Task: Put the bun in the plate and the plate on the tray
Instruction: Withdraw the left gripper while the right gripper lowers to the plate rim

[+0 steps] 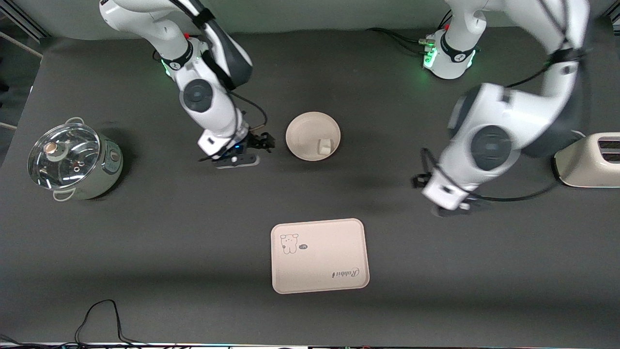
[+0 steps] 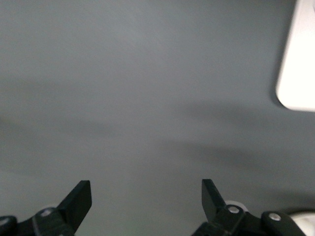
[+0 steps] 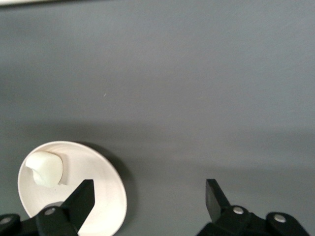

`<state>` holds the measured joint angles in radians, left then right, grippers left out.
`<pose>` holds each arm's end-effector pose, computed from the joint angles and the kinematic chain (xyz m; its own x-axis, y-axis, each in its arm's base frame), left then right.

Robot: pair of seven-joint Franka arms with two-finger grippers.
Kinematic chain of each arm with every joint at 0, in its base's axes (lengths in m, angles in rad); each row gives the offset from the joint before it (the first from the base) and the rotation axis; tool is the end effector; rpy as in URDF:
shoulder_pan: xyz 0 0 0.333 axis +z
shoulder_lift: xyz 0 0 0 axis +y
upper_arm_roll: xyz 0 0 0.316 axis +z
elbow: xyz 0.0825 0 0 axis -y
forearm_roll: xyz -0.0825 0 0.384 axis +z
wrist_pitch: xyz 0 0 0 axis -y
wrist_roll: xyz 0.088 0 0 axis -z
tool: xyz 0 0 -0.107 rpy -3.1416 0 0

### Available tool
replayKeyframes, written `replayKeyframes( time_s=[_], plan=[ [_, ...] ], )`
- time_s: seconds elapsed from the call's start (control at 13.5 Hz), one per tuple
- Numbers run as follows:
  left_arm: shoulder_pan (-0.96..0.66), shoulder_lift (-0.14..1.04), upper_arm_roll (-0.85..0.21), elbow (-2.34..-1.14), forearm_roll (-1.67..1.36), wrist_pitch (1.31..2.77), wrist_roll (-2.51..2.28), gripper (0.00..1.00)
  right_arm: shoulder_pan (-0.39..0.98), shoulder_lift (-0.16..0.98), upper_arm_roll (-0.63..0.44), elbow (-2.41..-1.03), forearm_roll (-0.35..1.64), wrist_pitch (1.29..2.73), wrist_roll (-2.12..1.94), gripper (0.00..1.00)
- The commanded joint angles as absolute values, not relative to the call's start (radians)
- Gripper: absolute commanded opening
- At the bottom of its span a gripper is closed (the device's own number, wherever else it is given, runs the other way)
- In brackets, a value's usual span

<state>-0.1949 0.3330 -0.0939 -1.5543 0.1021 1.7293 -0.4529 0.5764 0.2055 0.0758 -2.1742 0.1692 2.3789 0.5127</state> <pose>0.6199 -0.1674 0.4450 0.9826 0.1485 -0.1114 0.1340 -0.9827 -0.1280 0.4427 0.3398 0.2980 0.9972 0.0193 -0.0726 0.0113 -0.9939 -0.1101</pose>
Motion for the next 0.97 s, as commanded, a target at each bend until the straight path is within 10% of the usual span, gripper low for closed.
replayKeyframes(
  time_s=[0.0,0.52,0.67,0.82,0.89],
  plan=[
    [-0.209,0.305,0.01,-1.528,0.095,1.697,-0.281,1.0,0.661,0.291,0.066,-2.186,0.186,2.5,0.6,1.0],
    [-0.182,0.227,0.153,-1.522,0.109,1.606,-0.126,1.0,0.796,0.451,0.064,-2.184,0.184,2.596,0.677,0.94],
    [-0.222,0.215,0.227,-1.52,0.089,1.598,-0.104,1.0,0.793,0.462,0.063,-2.184,0.184,2.588,0.664,0.62],
    [-0.212,0.189,0.232,-1.502,0.075,1.605,-0.092,1.0,0.785,0.46,0.057,-2.175,0.186,2.582,0.666,0.07],
    [-0.186,0.18,0.229,-1.488,0.071,1.594,-0.087,1.0,0.775,0.46,0.057,-2.166,0.186,2.58,0.669,0.0]
  ],
)
